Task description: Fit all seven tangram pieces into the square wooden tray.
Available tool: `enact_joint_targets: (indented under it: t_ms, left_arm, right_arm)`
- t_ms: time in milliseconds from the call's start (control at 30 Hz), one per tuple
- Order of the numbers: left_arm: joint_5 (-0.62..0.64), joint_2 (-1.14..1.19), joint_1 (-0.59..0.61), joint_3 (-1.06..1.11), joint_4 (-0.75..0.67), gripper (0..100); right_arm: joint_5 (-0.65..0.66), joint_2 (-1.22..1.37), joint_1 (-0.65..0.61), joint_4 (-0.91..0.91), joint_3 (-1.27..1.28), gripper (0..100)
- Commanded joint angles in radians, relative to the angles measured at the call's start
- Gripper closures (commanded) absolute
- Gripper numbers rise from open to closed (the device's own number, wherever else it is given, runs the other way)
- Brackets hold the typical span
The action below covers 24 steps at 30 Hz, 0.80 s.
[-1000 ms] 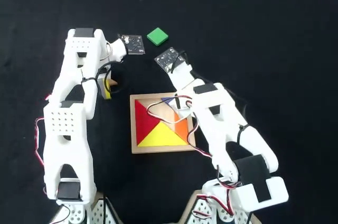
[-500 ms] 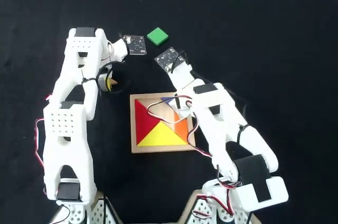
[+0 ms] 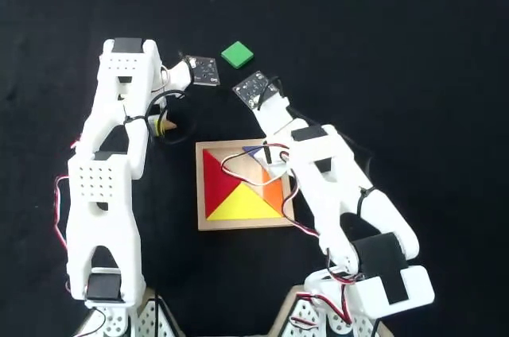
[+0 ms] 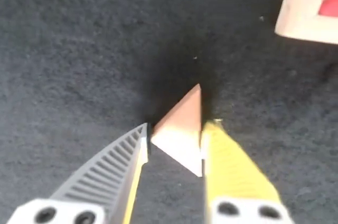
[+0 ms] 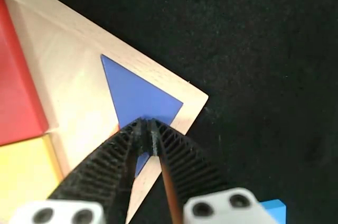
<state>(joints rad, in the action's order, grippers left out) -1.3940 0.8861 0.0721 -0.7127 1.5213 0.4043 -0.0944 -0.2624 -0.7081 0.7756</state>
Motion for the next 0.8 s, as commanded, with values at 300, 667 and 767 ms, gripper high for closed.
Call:
enact_joint_targets:
  t_ms: [300,667,767]
  left_arm:
    - [0.055,-0.029,-0.041,-0.07,0.012,94]
    - [0.703,-0.236,-0.163,-0.289,0.238,96]
    - [0.973,-0.305,-0.222,-0.248,0.238,96]
  right_arm:
    - [0.011,0.001,0.014,0.014,-0.053,98.7]
    - [-0.049,-0.151,0.155,-0.052,-0.077,98.7]
    - [-0.124,-0.271,0.218,-0.04,-0.03,98.7]
